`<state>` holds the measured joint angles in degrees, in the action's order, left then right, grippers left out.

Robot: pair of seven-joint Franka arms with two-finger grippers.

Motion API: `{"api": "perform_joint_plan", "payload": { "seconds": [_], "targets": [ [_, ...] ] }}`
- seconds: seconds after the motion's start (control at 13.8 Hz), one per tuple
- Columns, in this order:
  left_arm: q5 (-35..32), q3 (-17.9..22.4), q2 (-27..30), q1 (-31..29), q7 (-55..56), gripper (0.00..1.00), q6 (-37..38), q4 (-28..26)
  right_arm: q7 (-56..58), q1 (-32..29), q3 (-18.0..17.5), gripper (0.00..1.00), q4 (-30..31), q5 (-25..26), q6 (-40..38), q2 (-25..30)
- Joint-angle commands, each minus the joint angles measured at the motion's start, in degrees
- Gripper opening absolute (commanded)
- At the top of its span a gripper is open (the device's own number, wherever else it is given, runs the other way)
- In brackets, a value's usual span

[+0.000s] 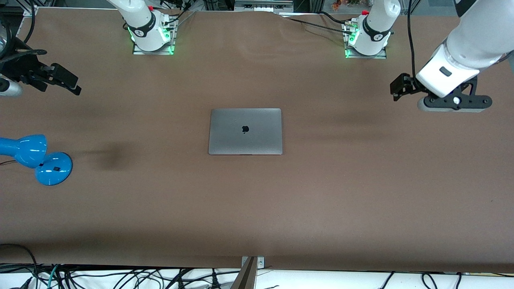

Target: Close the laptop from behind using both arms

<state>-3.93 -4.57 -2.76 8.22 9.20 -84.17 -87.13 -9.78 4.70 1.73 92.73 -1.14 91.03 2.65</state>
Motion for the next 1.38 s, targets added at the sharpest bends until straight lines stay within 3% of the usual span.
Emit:
{"api": "perform_joint_plan", "payload": {
  "seconds": [0.0,0.58,1.31],
  "targets": [
    [1.38,2.20,2.75,-0.66,-7.24,1.00,-0.38,-2.78,1.43,-0.30,0.30,1.00,-0.27,2.10,-1.38,0.25],
    [6.92,1.58,7.59,-4.09,-10.08,1.00,-1.88,-7.00,1.34,-0.21,0.30,1.00,-0.27,2.28,-2.26,0.08],
    [2.61,-0.35,11.98,-3.04,-7.45,1.00,-0.82,-9.90,1.34,0.05,0.12,1.00,-0.27,2.28,-2.70,0.08]
  ]
}}
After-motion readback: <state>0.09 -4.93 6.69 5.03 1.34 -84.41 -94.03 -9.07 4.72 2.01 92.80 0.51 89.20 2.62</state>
